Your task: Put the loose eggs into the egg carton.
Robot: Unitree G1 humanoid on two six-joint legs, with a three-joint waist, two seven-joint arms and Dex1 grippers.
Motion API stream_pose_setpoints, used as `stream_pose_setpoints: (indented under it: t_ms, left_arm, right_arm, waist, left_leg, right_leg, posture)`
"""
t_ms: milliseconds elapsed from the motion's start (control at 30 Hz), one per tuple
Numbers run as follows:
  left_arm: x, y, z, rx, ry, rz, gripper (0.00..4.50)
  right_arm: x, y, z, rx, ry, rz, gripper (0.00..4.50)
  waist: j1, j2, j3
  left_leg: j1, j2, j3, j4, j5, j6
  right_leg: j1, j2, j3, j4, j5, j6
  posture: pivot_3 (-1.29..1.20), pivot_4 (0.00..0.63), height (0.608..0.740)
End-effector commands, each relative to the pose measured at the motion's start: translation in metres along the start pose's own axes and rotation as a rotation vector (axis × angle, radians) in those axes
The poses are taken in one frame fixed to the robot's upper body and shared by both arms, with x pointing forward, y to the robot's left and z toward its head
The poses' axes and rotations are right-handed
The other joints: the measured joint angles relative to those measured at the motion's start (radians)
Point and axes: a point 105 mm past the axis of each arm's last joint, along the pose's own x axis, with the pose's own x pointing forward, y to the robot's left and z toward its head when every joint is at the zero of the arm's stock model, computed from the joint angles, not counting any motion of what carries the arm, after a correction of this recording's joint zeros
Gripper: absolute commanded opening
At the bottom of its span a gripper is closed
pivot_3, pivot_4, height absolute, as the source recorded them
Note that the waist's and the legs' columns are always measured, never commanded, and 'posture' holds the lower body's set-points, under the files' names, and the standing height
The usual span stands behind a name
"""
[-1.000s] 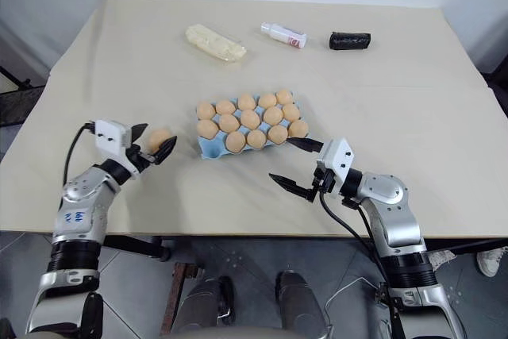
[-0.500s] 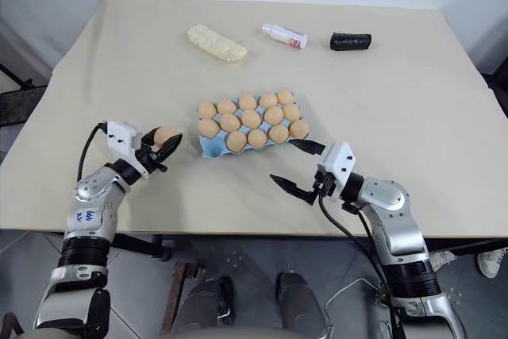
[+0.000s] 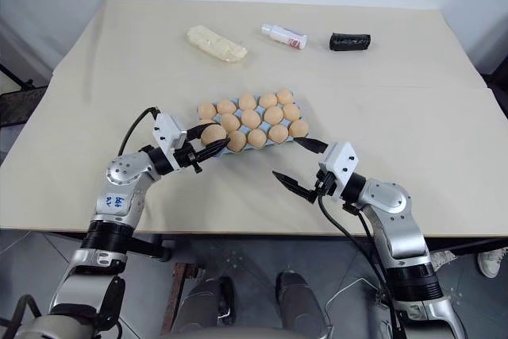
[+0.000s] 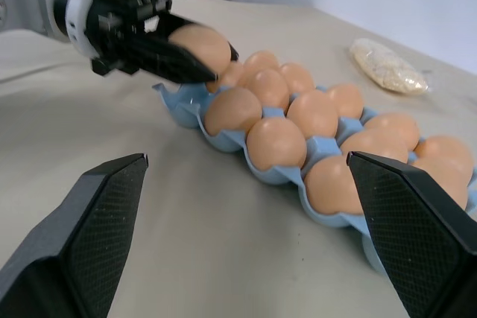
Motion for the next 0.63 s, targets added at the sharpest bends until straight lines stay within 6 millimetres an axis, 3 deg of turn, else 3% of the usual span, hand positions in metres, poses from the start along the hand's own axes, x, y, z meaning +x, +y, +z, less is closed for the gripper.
stream_pose_setpoints:
  t_ms: [33, 167, 267, 433, 533, 633]
  left_arm:
    - [-0.003, 0.009, 0.015, 0.053, -0.05, 0.038, 3.62]
    - [-0.03, 0.015, 0.023, 0.08, -0.055, 0.06, 3.62]
    - [-0.066, 0.022, 0.025, 0.117, -0.009, 0.112, 3.62]
    - [-0.11, 0.025, 0.01, 0.126, 0.129, 0.141, 3.62]
    - [-0.13, 0.028, 0.006, 0.12, 0.168, 0.17, 3.62]
    - [-0.135, 0.03, 0.005, 0.131, 0.193, 0.198, 3.62]
  right_arm:
    - [-0.002, 0.002, 0.013, -0.031, -0.034, -0.011, 4.5]
    - [-0.007, 0.001, 0.014, -0.032, -0.028, -0.013, 4.5]
    - [-0.017, -0.005, 0.008, -0.022, 0.008, -0.035, 4.5]
    - [-0.029, -0.014, 0.001, -0.004, 0.042, -0.056, 4.5]
    - [-0.033, -0.022, -0.004, 0.01, 0.054, -0.076, 4.5]
    - [-0.034, -0.029, -0.009, 0.007, 0.066, -0.08, 4.5]
  waist:
    - [0.001, 0.0, 0.0]
    - [-0.005, 0.0, 0.0]
    - [-0.005, 0.0, 0.0]
    - [-0.003, 0.0, 0.0]
    - [-0.003, 0.0, 0.0]
    - [-0.001, 0.0, 0.0]
  left_leg:
    - [0.0, 0.0, 0.0, 0.0, 0.0, 0.0]
    - [0.0, 0.0, 0.0, 0.001, 0.0, 0.0]
    - [0.0, 0.001, 0.0, 0.0, 0.0, 0.0]
    - [0.001, 0.0, -0.001, 0.0, -0.001, 0.0]
    - [0.001, 0.0, -0.001, 0.0, -0.002, -0.003]
    - [0.001, 0.0, -0.002, 0.0, -0.003, -0.003]
  right_leg:
    - [0.0, 0.0, 0.0, 0.0, 0.0, 0.0]
    - [0.0, 0.0, 0.0, 0.0, 0.0, 0.0]
    - [0.0, 0.0, 0.001, 0.001, 0.0, 0.0]
    - [0.001, -0.002, -0.001, 0.0, 0.0, -0.001]
    - [0.002, -0.004, -0.001, 0.0, 0.0, -0.001]
    - [0.003, -0.005, -0.002, -0.002, 0.0, -0.002]
  posture:
    - [0.0, 0.15, 0.74]
    - [0.0, 0.15, 0.74]
    - [0.0, 0.15, 0.74]
    - [0.0, 0.15, 0.74]
    - [0.0, 0.15, 0.74]
    - [0.0, 0.15, 0.74]
